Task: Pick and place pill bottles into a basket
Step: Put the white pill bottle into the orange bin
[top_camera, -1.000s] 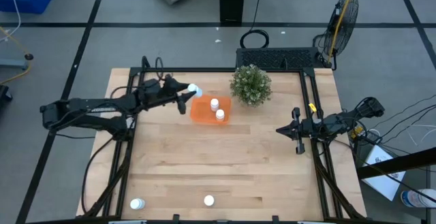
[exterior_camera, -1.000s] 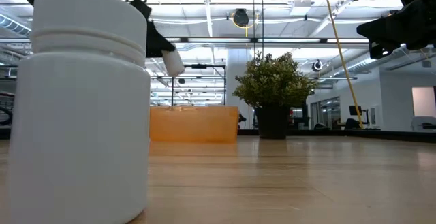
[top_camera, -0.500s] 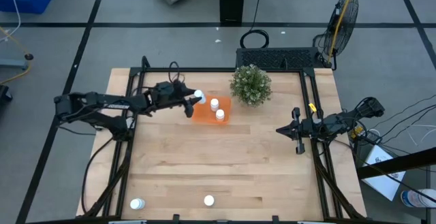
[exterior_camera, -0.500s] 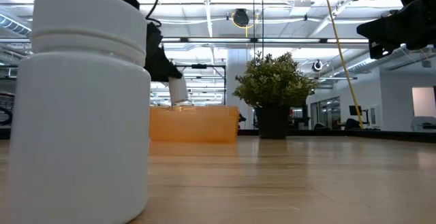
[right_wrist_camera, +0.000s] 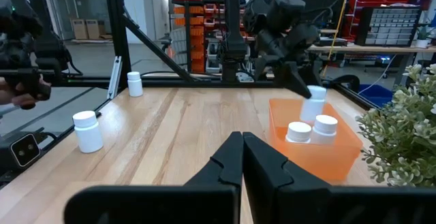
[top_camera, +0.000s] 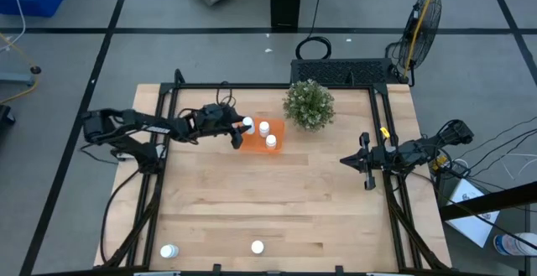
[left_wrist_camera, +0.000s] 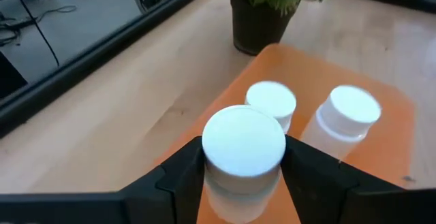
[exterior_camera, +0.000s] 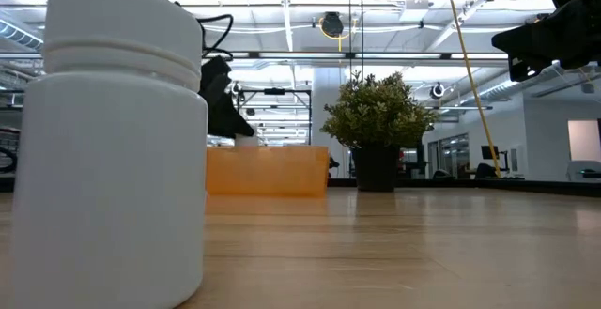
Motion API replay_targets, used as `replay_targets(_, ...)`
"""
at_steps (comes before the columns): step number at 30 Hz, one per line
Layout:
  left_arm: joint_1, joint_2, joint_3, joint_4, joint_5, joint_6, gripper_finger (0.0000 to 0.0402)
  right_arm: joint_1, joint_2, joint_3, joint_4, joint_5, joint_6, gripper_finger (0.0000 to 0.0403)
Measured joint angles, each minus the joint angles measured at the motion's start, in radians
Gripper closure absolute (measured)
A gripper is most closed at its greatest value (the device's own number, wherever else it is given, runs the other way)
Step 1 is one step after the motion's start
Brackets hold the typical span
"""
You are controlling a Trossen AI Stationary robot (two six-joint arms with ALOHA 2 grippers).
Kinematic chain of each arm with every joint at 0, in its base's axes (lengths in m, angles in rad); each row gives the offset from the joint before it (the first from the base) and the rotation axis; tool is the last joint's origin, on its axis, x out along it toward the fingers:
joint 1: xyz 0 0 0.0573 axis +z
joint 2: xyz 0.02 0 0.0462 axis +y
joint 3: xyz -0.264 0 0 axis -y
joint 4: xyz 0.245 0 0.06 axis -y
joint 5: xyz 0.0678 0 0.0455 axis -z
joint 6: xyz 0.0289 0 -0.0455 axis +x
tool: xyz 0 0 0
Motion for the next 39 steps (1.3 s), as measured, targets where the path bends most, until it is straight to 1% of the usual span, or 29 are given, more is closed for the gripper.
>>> replay_targets(2, 0.000, 0.026, 0.000, 0.022, -0.001, 0.000, 0.0205, 0.000, 0.000, 0.000, 0.000, 0.000, 0.000, 0.0403)
replay_targets(4, 0.000, 0.053, 0.000, 0.051, -0.001, 0.000, 0.0210, 0.000, 0.000, 0.000, 0.000, 0.000, 0.000, 0.0403)
replay_targets(13, 0.000, 0.136, 0.002, 0.139, -0.001, 0.004, 0.0283, 0.000, 0.000, 0.000, 0.000, 0.000, 0.000, 0.0403)
replay_targets(18, 0.000, 0.139, 0.001, 0.157, -0.001, 0.002, 0.0303, 0.000, 0.000, 0.000, 0.000, 0.000, 0.000, 0.0403)
replay_targets(22, 0.000, 0.137, 0.001, 0.155, -0.005, 0.003, 0.0297, 0.000, 0.000, 0.000, 0.000, 0.000, 0.000, 0.0403)
replay_targets(29, 0.000, 0.137, 0.000, 0.156, -0.057, 0.006, 0.0276, 0.000, 0.000, 0.000, 0.000, 0.000, 0.000, 0.0403)
replay_targets(39, 0.000, 0.133, -0.002, 0.176, -0.077, 0.006, 0.0252, 0.000, 0.000, 0.000, 0.000, 0.000, 0.000, 0.0403)
